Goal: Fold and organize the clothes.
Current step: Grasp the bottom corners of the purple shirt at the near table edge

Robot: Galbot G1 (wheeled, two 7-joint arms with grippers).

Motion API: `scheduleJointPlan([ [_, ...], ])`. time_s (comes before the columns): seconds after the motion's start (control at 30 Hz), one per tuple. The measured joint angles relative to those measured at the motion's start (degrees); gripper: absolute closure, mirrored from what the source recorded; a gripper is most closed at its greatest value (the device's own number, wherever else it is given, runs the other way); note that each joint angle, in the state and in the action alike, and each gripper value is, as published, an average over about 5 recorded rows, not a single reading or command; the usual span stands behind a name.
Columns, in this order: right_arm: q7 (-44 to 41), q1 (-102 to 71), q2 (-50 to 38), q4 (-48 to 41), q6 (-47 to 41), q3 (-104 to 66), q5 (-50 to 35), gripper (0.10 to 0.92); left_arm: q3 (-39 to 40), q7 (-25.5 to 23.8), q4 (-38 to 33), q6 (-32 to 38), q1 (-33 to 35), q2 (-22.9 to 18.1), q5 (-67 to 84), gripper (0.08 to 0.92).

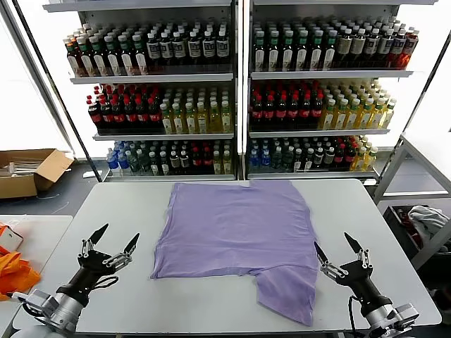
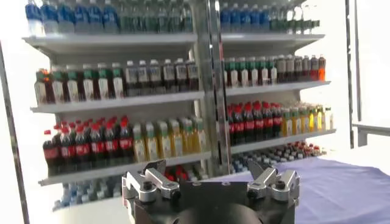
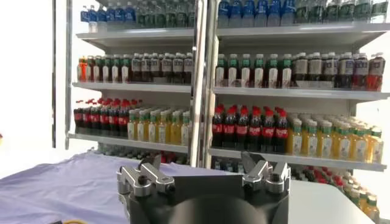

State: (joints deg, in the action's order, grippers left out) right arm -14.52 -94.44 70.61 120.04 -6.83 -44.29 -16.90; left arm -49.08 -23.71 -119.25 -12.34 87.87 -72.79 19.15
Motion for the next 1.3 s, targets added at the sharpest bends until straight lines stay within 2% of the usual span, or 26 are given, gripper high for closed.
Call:
scheduleJointPlan([
  [0.47,8.54,-6.86,-2.26,5.35,-9.91,5.17,-0.43,0.203,9.15,9.68,1.26,-11.0,0.89,7.46,2.85,0.177],
  [1.0,12.3,-10.61,-0.42,6.58,-13.79,11.24,1.41,0.208,14.54,15.73,2.73,-17.84,-1.21,7.4,4.35,0.177],
  [1.1,12.77,-10.88,0.06,6.43,-14.17,12.46,1.92,0.258,15.0,16.16,2.89,-18.33,-1.46,7.11,4.66,0.177],
  [1.3,13.35,-11.21,0.59,6.25,-14.12,14.36,2.57,0.431,15.9,16.46,3.39,-19.01,-1.51,6.47,4.99,0.207],
])
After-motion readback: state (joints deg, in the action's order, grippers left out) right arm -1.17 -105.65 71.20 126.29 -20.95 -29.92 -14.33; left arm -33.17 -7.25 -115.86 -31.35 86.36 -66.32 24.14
